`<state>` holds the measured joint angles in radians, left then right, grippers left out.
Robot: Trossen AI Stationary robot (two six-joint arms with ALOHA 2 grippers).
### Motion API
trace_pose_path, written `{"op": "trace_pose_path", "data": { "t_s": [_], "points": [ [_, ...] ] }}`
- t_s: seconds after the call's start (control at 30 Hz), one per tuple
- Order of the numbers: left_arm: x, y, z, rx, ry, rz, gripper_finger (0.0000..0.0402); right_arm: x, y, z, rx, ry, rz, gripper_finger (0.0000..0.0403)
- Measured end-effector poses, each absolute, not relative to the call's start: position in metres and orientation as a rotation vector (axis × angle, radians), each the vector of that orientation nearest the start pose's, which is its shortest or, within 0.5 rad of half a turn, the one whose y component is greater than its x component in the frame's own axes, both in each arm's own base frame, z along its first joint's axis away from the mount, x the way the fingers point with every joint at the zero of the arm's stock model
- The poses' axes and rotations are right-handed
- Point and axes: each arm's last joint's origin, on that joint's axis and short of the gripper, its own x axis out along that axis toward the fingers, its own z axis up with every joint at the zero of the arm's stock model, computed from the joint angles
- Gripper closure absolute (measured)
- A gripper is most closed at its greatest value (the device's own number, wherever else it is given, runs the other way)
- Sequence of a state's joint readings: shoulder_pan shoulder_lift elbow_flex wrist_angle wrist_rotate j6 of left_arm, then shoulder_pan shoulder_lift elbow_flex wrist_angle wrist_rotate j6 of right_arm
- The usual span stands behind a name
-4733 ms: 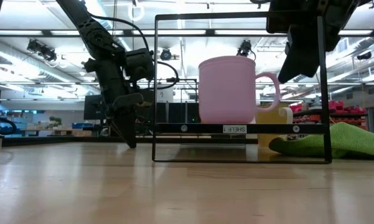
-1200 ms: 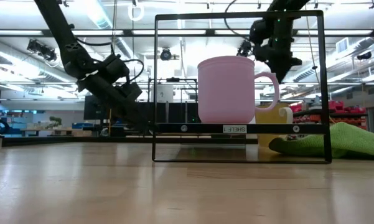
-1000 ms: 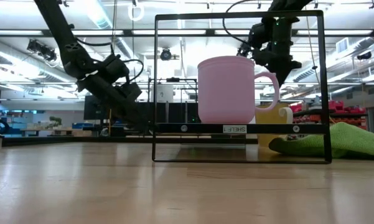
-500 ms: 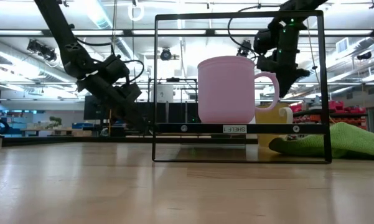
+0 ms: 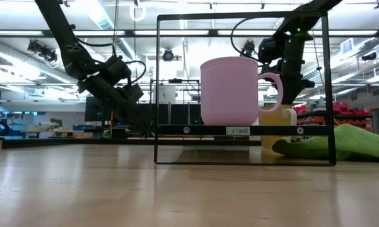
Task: Stack small to large cups/mugs on shelf
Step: Put the yellow mug on the shelf
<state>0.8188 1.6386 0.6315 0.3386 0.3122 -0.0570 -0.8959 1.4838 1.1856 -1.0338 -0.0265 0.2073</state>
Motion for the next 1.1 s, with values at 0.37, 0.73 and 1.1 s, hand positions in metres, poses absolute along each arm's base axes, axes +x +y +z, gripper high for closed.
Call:
{"op": "trace_pose_path", "data": {
  "t_s": [0.37, 0.73, 1.1],
  "points": [
    [0.208, 0.209, 0.133, -0.418, 0.558, 0.505, 0.0379, 0.17, -0.211, 0.25, 0.784, 1.16, -0.868, 0.0331],
    [0.207, 0.209, 0.132, -0.421, 0.562, 0.505, 0.0388, 0.175, -0.217, 0.242, 0.785, 1.164, -0.867, 0.0331],
    [0.207, 0.208, 0.132, -0.422, 0.567, 0.504, 0.0385, 0.176, -0.219, 0.242, 0.774, 1.143, -0.868, 0.0332]
  ]
}}
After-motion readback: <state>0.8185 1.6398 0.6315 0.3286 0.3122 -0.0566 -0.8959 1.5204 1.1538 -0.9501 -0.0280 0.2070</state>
